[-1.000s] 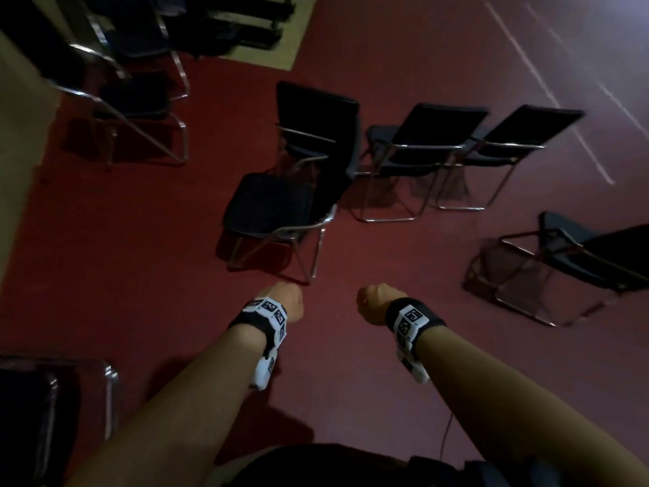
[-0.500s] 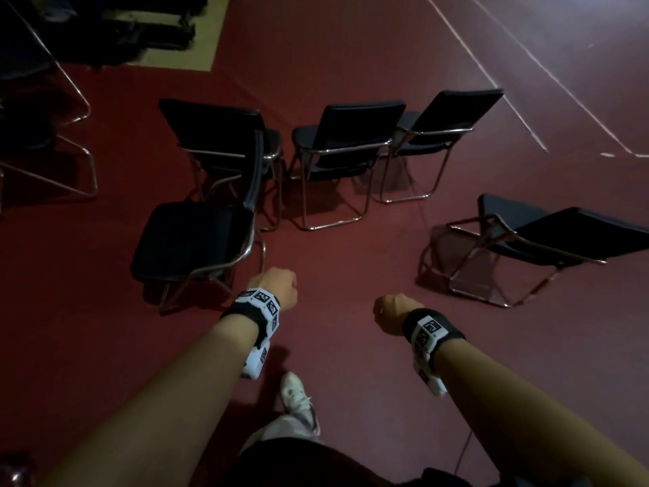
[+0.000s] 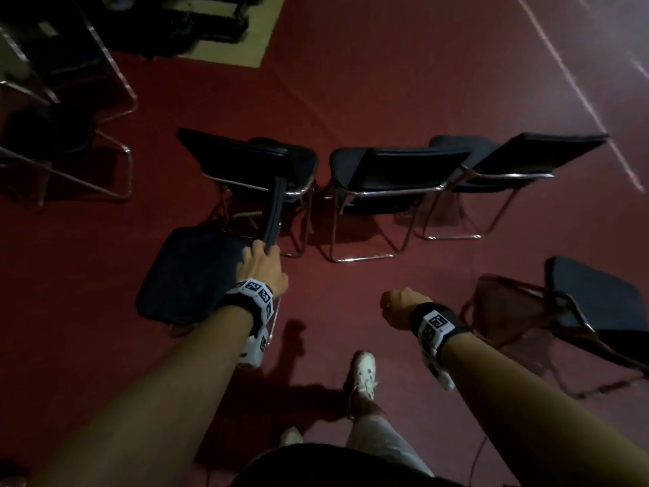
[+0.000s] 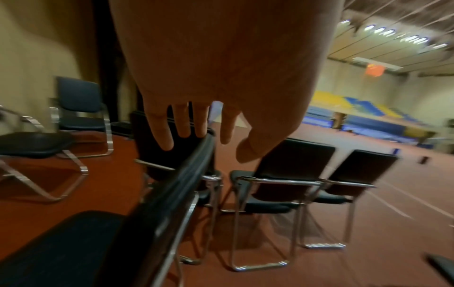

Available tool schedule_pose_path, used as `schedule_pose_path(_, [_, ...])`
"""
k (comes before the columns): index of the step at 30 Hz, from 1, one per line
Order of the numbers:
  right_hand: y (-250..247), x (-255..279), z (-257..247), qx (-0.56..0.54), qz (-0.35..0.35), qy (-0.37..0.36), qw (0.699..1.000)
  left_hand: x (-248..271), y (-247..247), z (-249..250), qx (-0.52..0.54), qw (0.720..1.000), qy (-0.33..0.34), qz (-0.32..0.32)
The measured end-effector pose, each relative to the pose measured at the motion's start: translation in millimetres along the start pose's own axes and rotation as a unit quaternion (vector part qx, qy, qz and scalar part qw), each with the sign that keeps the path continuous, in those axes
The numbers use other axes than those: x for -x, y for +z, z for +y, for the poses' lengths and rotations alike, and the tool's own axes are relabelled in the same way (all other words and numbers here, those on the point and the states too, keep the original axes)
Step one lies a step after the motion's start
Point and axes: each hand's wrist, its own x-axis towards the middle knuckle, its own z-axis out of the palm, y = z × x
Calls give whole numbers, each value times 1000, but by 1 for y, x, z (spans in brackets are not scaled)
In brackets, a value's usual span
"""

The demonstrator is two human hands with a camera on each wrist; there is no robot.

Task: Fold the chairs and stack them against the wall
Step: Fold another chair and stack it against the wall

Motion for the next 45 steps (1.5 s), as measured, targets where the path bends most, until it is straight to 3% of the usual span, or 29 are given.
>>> schedule_pose_path(6, [-85, -117, -54, 74, -11, -160, 984, -49, -3, -13, 30, 988, -145, -54])
schedule_pose_path(13, [-150, -193, -114, 182, -6, -266, 947, -77, -2, -29, 92, 966, -214, -114])
schedule_pose_path(18, [-180, -229, -176, 180, 84, -364, 910, -89, 2, -66, 114, 961, -188, -166])
schedule_pose_path(22, [-190, -244, -236, 275, 72, -366, 886, -103, 0, -105, 115, 961, -143, -205])
schedule_pose_path(24, [-198, -252, -263, 361, 65, -376, 851, -109, 1, -128, 132, 957, -149, -210])
schedule_pose_path(28, [-215, -271, -284, 524, 28, -425, 737, -109, 8, -175, 241, 923, -203, -222])
schedule_pose_path(30, [-213, -279, -277, 526, 80, -481, 697, -101, 14, -196, 261, 905, -237, -240])
schedule_pose_path(32, [-209, -280, -275, 461, 134, -518, 708, -96, 22, -213, 274, 888, -272, -249])
schedule_pose_path(35, [-201, -290, -315, 306, 215, -568, 733, -96, 28, -233, 317, 847, -346, -248])
schedule_pose_path(38, [-199, -301, -365, 209, 221, -576, 758, -96, 10, -244, 333, 839, -400, -161])
schedule_pose_path(39, [-203, -306, -374, 200, 214, -567, 770, -98, 3, -245, 348, 834, -405, -135])
schedule_pose_path(41, [-206, -316, -413, 229, 170, -553, 783, -93, -8, -259, 396, 792, -449, -118])
schedule_pose_path(43, [-208, -322, -436, 295, 149, -505, 797, -89, -13, -264, 416, 783, -453, -88])
schedule_pose_path(45, [-210, -325, -446, 294, 137, -488, 810, -86, -17, -262, 418, 784, -453, -78])
